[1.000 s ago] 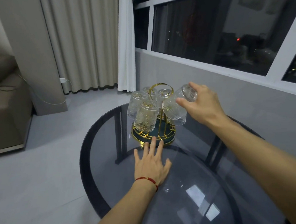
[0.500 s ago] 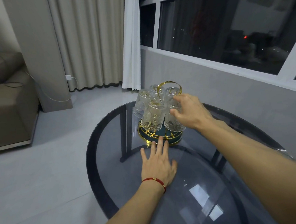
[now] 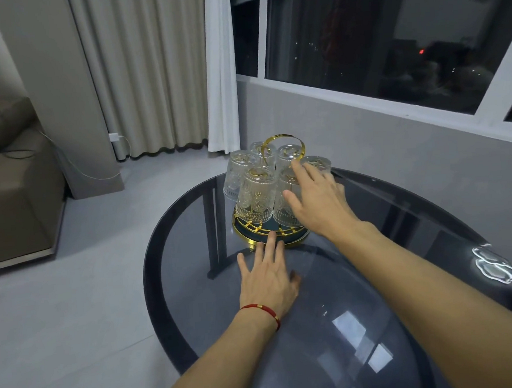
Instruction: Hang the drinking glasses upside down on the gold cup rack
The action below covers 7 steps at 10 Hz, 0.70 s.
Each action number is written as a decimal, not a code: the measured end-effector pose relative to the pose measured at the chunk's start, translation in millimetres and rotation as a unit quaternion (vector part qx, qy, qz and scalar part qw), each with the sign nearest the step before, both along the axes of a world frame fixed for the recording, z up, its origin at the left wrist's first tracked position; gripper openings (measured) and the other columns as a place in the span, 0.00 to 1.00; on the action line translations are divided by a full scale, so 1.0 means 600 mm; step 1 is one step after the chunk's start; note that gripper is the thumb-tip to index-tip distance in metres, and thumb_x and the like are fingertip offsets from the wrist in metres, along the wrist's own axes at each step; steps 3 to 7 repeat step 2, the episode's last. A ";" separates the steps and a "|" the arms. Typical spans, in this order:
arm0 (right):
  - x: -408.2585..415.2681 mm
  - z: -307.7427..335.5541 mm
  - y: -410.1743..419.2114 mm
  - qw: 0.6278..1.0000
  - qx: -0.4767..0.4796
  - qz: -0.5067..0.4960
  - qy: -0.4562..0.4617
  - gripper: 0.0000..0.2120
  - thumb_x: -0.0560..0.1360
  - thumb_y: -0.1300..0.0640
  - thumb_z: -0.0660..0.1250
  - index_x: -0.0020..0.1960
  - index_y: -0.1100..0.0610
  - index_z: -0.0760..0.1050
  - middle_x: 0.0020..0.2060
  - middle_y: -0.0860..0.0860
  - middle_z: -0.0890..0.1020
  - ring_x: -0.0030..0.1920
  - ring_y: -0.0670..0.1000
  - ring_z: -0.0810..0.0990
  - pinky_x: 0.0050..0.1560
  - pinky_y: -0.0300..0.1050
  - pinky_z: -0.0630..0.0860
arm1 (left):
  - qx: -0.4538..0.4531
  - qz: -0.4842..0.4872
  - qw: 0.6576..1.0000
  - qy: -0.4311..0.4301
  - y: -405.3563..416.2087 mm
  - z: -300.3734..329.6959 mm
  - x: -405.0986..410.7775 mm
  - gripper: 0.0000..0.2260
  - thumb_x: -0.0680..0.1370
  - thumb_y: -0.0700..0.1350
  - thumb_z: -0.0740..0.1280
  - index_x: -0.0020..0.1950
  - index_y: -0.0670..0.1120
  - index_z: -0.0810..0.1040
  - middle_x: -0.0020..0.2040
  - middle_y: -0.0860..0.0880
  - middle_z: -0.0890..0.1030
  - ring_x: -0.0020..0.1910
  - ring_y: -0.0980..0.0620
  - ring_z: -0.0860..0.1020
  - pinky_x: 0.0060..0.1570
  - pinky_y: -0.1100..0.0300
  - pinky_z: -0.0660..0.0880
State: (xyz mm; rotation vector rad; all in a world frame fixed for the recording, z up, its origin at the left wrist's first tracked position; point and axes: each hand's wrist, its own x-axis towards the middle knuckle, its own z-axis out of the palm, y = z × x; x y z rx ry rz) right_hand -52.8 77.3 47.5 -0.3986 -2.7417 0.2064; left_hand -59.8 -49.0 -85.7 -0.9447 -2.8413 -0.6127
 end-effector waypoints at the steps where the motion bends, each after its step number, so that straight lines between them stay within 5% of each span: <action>1: 0.034 -0.003 0.002 0.995 -0.068 0.017 0.070 0.28 0.84 0.50 0.58 0.83 0.53 0.59 0.82 0.58 0.63 0.80 0.61 0.62 0.76 0.63 0.63 | 0.003 0.000 1.000 -0.001 -0.001 0.002 0.000 0.31 0.80 0.53 0.61 0.80 0.48 0.56 0.84 0.50 0.48 0.81 0.48 0.52 0.75 0.32 0.49; 2: 0.091 -0.016 0.014 0.976 -0.149 0.002 0.156 0.21 0.83 0.57 0.61 0.75 0.57 0.71 0.72 0.55 0.75 0.73 0.57 0.71 0.73 0.56 0.68 | -0.003 0.003 1.000 -0.004 0.001 0.008 0.007 0.28 0.81 0.52 0.60 0.80 0.49 0.57 0.84 0.48 0.50 0.80 0.47 0.53 0.75 0.34 0.51; 7: 0.091 -0.016 0.014 0.976 -0.149 0.002 0.156 0.21 0.83 0.57 0.61 0.75 0.57 0.71 0.72 0.55 0.75 0.73 0.57 0.71 0.73 0.56 0.68 | -0.003 0.003 1.000 -0.004 0.001 0.008 0.007 0.28 0.81 0.52 0.60 0.80 0.49 0.57 0.84 0.48 0.50 0.80 0.47 0.53 0.75 0.34 0.51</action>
